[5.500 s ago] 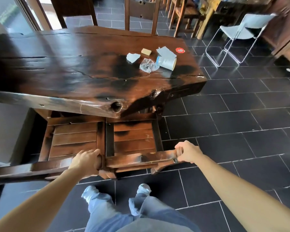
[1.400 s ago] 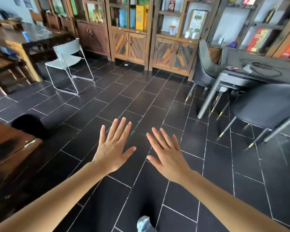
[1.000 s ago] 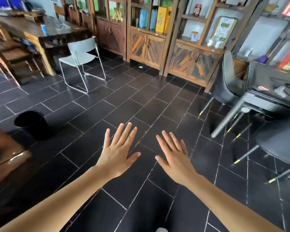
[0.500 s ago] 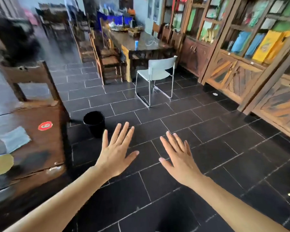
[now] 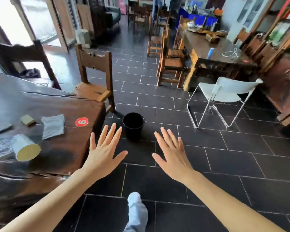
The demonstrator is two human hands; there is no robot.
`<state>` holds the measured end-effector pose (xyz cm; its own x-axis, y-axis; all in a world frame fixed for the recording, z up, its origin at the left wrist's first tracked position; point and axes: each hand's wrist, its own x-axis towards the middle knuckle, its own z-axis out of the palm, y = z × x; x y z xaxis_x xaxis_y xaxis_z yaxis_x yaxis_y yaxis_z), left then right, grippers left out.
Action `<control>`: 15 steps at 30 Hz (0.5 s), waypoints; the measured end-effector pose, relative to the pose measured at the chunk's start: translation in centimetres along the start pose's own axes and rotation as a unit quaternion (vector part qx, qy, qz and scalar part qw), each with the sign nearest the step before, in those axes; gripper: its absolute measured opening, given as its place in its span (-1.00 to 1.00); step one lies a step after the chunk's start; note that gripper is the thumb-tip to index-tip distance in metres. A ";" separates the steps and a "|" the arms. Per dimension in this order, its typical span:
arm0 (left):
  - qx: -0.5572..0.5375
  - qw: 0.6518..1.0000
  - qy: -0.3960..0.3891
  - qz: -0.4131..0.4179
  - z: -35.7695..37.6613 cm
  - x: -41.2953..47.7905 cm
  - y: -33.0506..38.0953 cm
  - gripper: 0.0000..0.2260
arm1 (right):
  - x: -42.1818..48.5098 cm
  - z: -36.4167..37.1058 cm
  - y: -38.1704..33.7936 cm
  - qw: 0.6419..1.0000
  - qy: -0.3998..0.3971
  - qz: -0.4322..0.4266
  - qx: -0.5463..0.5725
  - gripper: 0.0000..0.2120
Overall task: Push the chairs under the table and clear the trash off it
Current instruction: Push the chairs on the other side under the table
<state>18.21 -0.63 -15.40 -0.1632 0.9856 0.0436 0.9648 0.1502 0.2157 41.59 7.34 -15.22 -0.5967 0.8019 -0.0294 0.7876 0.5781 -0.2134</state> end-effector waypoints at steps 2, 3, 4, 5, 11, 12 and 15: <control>-0.005 1.000 0.013 -0.006 0.4 5.6 -0.7 -0.23 | 5.3 -0.4 1.5 1.000 -0.008 -0.015 -0.016 -0.34; -0.012 1.000 0.018 -0.009 0.6 8.7 -1.0 -0.22 | 7.9 -0.9 2.4 1.000 -0.013 -0.013 -0.020 -0.35; -0.019 1.000 0.022 -0.011 0.5 11.8 -1.0 -0.22 | 10.5 -1.6 3.3 1.000 -0.017 -0.009 -0.019 -0.36; -0.024 0.999 0.024 -0.008 0.4 14.8 -0.8 -0.22 | 12.9 -2.4 4.2 1.000 -0.019 -0.006 -0.020 -0.37; -0.031 0.999 0.014 0.031 -0.4 29.7 1.2 -0.33 | 25.0 -5.6 10.1 1.000 -0.005 0.010 -0.020 -0.38; -0.033 0.999 0.009 0.040 -0.5 31.6 1.5 -0.32 | 26.6 -5.7 11.1 1.000 -0.003 0.021 -0.018 -0.38; -0.024 0.998 0.006 0.060 -0.4 37.7 1.9 -0.32 | 31.2 -5.8 14.1 0.999 -0.002 0.032 -0.013 -0.37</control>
<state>13.82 36.74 -12.97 -0.0507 0.9952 0.0839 0.9669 0.0279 0.2538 34.96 41.35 -13.43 -0.5461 0.8365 -0.0453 0.8274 0.5301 -0.1853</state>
